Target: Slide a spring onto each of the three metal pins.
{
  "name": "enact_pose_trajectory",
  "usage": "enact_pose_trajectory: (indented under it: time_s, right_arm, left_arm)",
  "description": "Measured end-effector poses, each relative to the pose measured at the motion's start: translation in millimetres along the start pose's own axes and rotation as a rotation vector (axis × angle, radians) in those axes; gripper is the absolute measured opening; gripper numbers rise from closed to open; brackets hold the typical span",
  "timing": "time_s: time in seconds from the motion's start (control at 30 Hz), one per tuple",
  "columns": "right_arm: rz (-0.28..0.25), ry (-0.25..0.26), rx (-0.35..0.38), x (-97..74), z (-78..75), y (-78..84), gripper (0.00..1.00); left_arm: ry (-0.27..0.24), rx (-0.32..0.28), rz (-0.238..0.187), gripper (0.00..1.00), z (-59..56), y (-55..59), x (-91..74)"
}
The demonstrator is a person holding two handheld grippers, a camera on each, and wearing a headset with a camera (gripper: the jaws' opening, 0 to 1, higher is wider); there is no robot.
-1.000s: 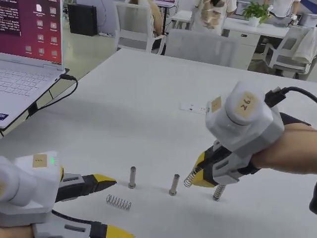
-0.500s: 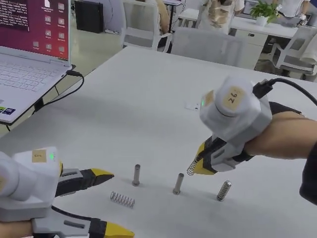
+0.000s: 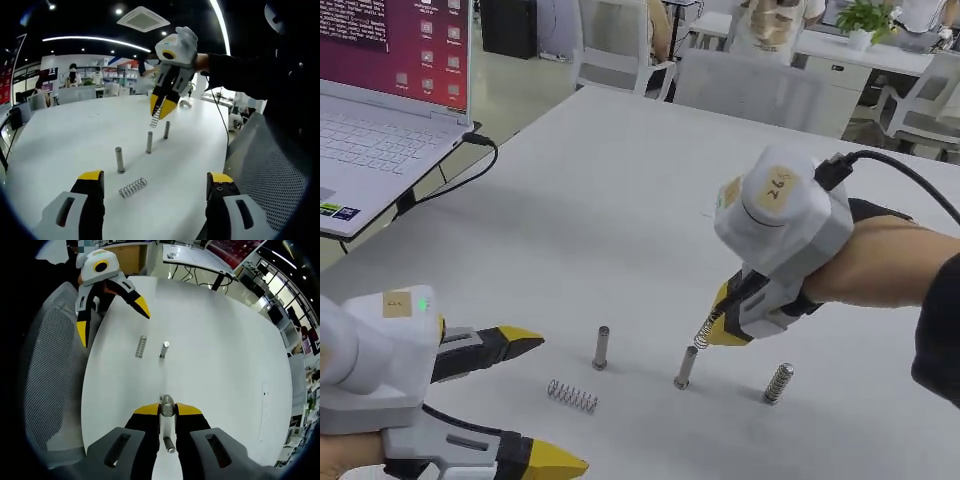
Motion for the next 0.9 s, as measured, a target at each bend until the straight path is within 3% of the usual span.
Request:
enact_pose_trajectory:
  time_s: [0.57,0.9]
  right_arm:
    - [0.035,-0.037,0.004,13.6,-5.0,0.0,0.09]
    - [0.06,-0.068,0.022,28.9,-8.1,6.1,0.09]
  left_arm:
    - [-0.011,0.033,0.002,0.83,5.7,5.0,-0.5]
    - [-0.01,0.035,0.01,0.83,2.6,4.8,-2.3]
Point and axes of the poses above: the centre of the closed fingertips' face, and the gripper's own axes: x roughly forward along the fingers, z roughly to its left, y roughly out of its underside, the point moved 1 cm from there along -x, roughly backward along the fingers, and after that the axes turned 15 degrees about -y, right-handed, at the moved point
